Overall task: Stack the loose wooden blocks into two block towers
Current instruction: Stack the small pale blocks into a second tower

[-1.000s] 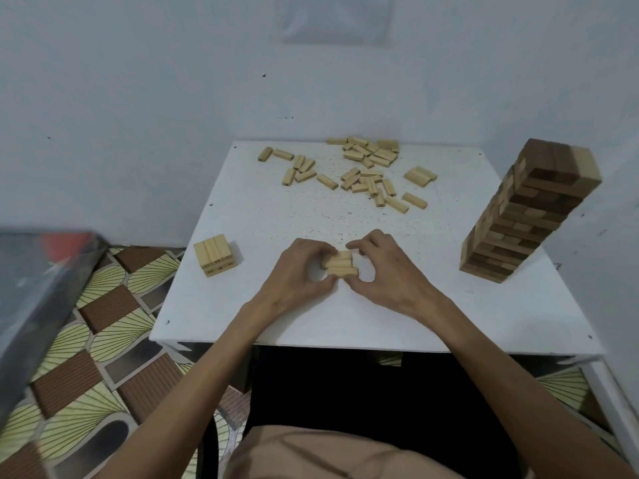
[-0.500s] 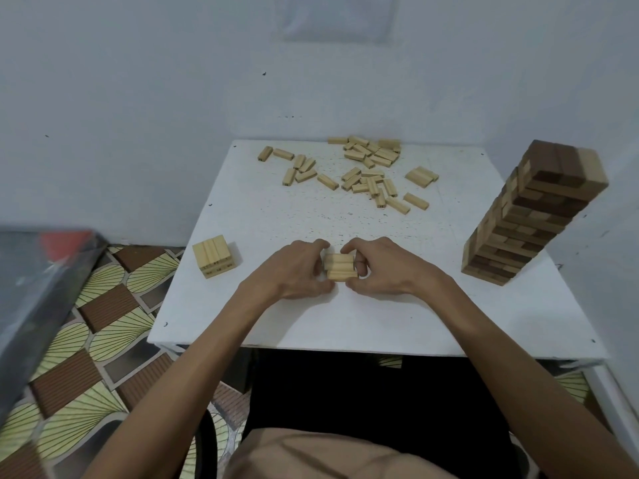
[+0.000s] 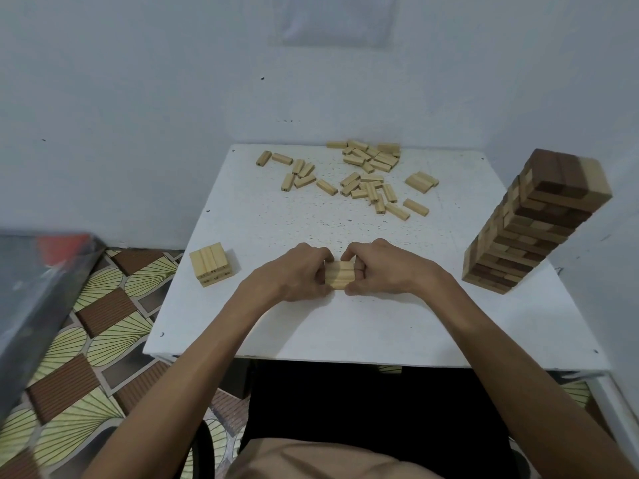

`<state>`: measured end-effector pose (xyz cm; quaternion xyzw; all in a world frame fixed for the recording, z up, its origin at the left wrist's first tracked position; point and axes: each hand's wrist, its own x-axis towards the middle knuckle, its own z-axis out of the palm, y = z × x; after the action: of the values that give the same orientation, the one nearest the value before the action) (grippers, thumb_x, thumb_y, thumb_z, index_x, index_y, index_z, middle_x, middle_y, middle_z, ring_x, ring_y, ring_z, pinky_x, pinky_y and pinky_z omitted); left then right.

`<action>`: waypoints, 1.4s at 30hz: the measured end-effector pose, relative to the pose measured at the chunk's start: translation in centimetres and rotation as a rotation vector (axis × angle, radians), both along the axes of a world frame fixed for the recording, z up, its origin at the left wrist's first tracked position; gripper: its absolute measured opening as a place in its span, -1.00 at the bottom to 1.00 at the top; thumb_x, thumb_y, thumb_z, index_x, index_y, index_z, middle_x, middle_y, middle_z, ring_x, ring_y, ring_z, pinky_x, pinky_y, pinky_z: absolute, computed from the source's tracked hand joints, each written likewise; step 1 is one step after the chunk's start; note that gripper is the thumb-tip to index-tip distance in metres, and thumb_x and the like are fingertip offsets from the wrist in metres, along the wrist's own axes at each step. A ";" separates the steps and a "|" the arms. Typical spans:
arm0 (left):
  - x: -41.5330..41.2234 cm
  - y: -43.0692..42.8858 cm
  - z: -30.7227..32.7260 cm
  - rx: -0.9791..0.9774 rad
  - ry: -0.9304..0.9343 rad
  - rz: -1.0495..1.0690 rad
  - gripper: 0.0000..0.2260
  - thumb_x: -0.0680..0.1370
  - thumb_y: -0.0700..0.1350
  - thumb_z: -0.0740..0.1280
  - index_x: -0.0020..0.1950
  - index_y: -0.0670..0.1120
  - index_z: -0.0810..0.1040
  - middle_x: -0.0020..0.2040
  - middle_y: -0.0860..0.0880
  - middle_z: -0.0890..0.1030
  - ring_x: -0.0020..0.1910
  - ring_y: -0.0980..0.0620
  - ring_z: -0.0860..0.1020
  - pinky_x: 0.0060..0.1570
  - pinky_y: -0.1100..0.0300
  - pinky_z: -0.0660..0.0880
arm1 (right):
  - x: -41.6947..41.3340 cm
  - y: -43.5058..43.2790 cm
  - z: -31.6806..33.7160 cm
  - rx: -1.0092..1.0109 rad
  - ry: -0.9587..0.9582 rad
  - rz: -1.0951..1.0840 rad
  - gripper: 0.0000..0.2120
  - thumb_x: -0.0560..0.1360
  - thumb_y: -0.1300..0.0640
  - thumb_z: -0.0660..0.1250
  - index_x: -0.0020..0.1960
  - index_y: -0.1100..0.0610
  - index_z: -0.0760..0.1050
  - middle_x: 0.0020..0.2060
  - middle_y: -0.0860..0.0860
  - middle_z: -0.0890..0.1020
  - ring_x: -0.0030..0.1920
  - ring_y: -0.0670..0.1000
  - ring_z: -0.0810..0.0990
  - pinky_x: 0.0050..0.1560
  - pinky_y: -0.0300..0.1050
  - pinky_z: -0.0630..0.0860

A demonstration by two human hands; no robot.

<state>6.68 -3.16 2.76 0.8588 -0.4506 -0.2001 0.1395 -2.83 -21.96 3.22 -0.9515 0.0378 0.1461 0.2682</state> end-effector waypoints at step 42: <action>2.1 10.6 1.9 -0.475 -0.122 0.203 -0.73 0.37 0.05 0.59 0.01 0.07 0.65 -0.02 0.12 0.63 -0.03 0.12 0.49 -0.04 0.25 0.44 | 4.6 5.2 1.4 0.122 -0.467 0.314 -0.67 0.40 0.00 0.53 0.10 -0.10 0.51 0.05 -0.25 0.48 0.05 -0.09 0.50 -0.10 -0.32 0.38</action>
<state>8.79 7.47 4.68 0.8531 -0.4042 -0.0215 0.3292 1.75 -16.75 4.61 -0.9357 -0.1818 -0.0351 0.3004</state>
